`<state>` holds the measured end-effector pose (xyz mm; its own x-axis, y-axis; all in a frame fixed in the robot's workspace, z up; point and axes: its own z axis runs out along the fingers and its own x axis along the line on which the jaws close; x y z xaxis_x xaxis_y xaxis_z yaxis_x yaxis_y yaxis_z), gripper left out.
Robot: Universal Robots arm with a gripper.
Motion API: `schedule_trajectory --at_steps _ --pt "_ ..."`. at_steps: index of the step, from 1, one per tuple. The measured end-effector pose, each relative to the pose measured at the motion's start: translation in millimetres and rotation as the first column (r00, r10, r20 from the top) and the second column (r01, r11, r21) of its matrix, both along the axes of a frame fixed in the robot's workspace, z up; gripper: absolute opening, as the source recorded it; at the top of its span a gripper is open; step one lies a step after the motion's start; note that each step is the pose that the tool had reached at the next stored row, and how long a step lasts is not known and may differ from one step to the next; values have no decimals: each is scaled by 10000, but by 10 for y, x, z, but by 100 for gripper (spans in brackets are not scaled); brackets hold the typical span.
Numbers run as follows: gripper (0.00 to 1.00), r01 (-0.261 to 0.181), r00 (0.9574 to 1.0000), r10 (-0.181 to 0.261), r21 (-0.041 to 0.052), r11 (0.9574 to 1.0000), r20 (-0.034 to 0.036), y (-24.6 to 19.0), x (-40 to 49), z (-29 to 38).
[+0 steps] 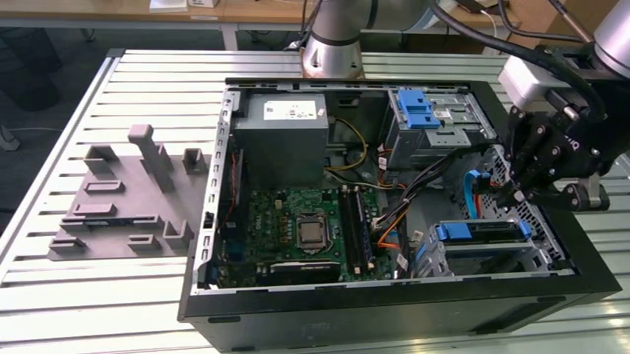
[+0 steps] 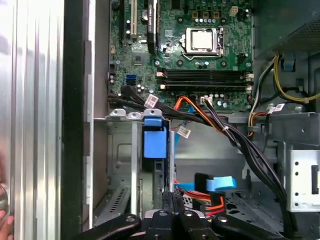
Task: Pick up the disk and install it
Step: 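Insert the first disk wire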
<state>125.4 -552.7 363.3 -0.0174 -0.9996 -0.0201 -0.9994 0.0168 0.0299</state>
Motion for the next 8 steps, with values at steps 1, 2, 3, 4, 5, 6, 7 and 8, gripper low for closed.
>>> schedule_trajectory --at_steps 1,2,3,4,5,6,7,8 --pt "11 0 10000 0 1 10000 0 24 4 0" --pt "11 0 10000 0 1 10000 0 49 8 -1" --pt "11 1 10000 -1 1 10000 0 69 12 0" --pt "11 0 10000 0 0 10000 0 87 16 0" --pt "11 0 10000 0 0 10000 0 102 19 0" --pt "11 0 10000 0 1 10000 0 113 25 -1" --pt "11 0 10000 0 2 10000 0 124 29 -1" --pt "11 1 10000 -1 1 10000 0 150 42 -1"
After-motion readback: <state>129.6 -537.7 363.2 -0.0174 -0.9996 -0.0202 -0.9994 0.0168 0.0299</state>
